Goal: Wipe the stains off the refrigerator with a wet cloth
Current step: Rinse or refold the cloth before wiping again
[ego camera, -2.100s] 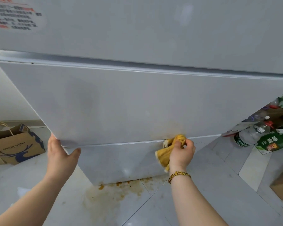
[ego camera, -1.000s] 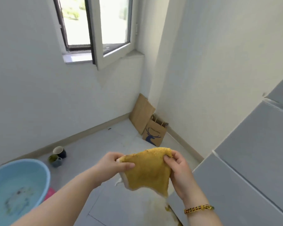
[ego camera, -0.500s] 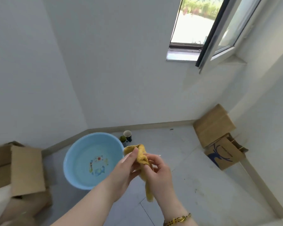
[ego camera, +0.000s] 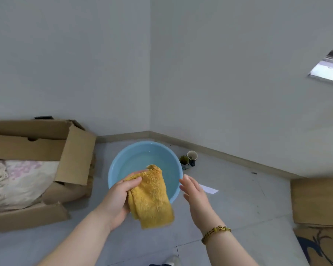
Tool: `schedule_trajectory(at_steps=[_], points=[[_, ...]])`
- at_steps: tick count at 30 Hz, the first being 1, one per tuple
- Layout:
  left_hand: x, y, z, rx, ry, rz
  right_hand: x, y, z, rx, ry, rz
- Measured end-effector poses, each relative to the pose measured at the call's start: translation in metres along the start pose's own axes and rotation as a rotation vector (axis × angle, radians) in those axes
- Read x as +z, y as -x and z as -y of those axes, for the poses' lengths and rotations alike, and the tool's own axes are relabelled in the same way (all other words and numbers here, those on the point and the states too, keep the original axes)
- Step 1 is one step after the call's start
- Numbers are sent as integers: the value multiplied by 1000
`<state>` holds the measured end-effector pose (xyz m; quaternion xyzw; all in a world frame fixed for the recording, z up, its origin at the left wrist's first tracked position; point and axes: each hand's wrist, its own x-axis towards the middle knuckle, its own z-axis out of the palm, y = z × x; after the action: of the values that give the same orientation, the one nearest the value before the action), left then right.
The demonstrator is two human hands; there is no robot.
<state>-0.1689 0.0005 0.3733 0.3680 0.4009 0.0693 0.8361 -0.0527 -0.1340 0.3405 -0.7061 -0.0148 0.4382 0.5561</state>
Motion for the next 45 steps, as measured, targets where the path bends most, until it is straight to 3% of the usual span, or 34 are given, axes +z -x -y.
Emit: schedule_trajectory(at_steps=[4, 7, 12, 17, 21, 27, 33, 37, 41, 45], points=[[-12, -40, 15, -56, 14, 5, 7, -69, -34, 258, -130, 322], [-32, -83, 34, -71, -55, -45, 25, -115, -59, 273, -176, 473], [-97, -184, 88, -41, -154, -269, 43, -192, -111, 189, -142, 263], [-139, -275, 143, -71, -319, -275, 59, -264, -168, 176, 19, 10], [-159, -344, 170, -38, -459, -286, 58, -322, -197, 164, 136, 0], [-196, -428, 204, 28, -772, -343, 64, -398, -243, 72, 577, -70], [-211, -448, 223, -35, -1032, -367, 70, -417, -269, 72, 794, -121], [-211, -447, 227, -63, -1155, -348, 81, -423, -280, 99, 802, -107], [-207, -456, 231, -57, -1014, -387, 90, -429, -281, 79, 779, -140], [-198, -451, 232, -81, -491, -340, 93, -412, -269, 61, 354, -59]])
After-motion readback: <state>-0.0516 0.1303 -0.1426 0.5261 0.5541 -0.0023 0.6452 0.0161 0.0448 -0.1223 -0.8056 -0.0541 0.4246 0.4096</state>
